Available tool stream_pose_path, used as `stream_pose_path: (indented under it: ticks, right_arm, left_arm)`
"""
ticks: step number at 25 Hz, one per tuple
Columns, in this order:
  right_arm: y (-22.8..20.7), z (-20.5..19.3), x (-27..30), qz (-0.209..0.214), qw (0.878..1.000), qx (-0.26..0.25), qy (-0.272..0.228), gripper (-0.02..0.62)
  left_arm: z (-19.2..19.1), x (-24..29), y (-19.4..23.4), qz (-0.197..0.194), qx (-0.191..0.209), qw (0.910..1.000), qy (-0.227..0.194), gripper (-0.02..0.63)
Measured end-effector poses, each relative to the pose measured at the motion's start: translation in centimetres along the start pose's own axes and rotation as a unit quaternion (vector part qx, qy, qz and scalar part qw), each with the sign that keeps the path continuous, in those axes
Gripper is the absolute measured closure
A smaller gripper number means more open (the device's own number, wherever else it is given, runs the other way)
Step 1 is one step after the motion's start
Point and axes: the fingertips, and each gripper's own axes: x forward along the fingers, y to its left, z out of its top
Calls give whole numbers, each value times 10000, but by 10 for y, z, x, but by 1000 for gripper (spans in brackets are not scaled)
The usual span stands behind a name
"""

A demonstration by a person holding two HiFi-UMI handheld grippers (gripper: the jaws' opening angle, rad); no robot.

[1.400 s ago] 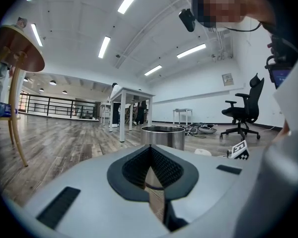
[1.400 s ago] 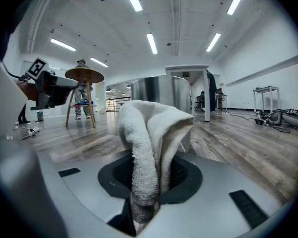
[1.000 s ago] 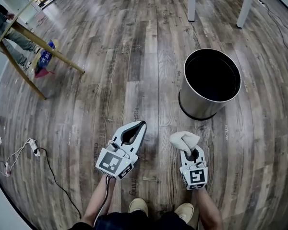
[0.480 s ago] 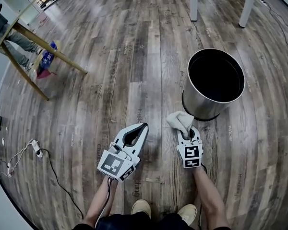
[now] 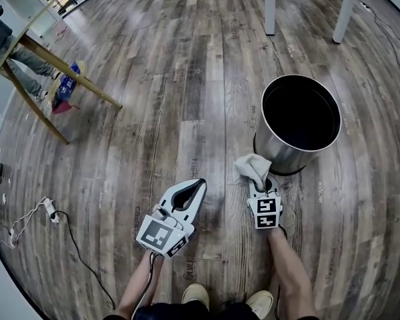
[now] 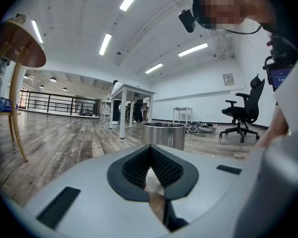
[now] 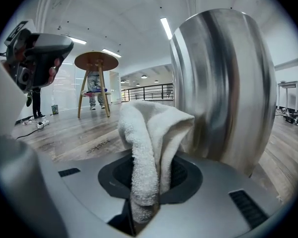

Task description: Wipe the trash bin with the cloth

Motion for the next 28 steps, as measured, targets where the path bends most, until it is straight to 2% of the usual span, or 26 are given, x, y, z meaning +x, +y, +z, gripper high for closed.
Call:
stream_pose_path:
  ticks: [13,17,21,28]
  right_arm:
    - [-20,-13,9,-222,9996,-29,158,512]
    - [-34,-15,-2,-321,9994,-18,104,512]
    - [-53,-25,-19,-503,9985,237,13,512]
    - [-86,-39,-50,-765,9970,141,-11,512]
  left_arm:
    - [-8,-1,5,36,-6,9999,100,606]
    - [-7,0,8,73,-20,9999,72,606]
    - [-10,0,8,34,-12,10000,93,606]
    - [-9,0,8,66,-27,9999,84,606]
